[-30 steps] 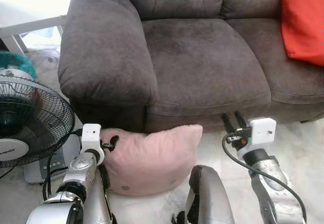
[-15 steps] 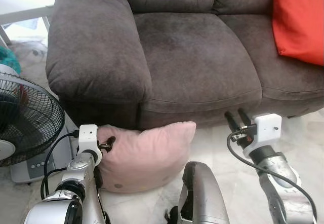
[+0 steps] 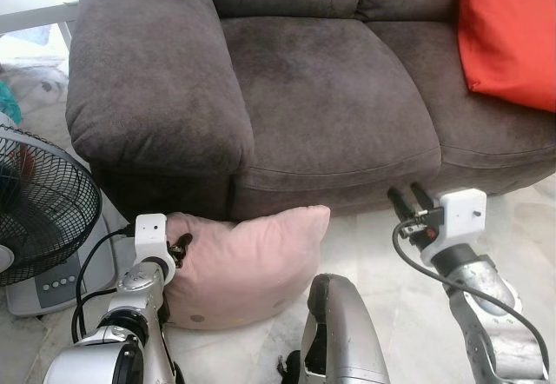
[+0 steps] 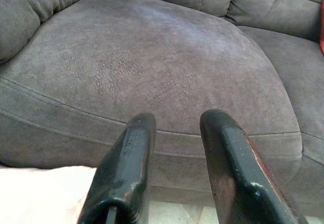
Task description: Move the pillow to the sofa from floor
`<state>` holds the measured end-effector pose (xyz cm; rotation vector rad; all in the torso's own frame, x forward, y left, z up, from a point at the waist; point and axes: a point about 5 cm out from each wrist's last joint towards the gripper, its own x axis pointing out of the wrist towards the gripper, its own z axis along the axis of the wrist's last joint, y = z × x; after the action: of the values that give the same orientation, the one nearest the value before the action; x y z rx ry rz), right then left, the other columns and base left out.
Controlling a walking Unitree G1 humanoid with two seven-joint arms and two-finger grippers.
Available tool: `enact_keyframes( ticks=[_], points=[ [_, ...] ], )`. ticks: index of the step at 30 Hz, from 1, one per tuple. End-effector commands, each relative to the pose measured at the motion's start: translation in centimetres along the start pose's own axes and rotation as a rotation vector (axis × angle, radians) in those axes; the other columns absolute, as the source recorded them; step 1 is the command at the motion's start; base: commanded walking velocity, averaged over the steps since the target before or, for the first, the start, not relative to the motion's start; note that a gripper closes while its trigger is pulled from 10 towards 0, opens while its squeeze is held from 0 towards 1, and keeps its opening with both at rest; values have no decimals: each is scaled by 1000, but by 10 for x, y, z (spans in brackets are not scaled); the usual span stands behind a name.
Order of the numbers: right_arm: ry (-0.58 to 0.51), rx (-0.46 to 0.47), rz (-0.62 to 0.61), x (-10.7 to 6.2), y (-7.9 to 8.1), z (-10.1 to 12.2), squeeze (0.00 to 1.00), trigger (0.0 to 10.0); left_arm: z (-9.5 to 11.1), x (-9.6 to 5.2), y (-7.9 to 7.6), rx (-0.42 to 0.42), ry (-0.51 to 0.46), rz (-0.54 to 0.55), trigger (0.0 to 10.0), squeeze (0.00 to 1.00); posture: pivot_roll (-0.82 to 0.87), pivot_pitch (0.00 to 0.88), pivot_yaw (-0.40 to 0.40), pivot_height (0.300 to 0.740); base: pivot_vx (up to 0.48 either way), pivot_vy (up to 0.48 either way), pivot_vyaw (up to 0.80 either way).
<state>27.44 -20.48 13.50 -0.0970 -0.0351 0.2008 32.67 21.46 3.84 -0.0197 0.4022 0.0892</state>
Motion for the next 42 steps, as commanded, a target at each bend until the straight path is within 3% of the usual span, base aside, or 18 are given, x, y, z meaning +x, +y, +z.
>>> enact_keyframes(
  ticks=[1,21,42],
  points=[
    [6,-5,-18,-5,-6,1,0,10000,-10,-2,-5,-7,34,-10,0,0,-5,191,-240,446,0,0,0],
    [0,16,-23,1,0,-3,0,10000,-8,-2,-6,50,18,-41,0,0,24,170,-219,446,0,0,0],
    [-2,36,-11,3,7,-6,0,10000,-9,-3,-6,47,3,-42,0,0,43,146,-202,446,0,0,0]
  ],
)
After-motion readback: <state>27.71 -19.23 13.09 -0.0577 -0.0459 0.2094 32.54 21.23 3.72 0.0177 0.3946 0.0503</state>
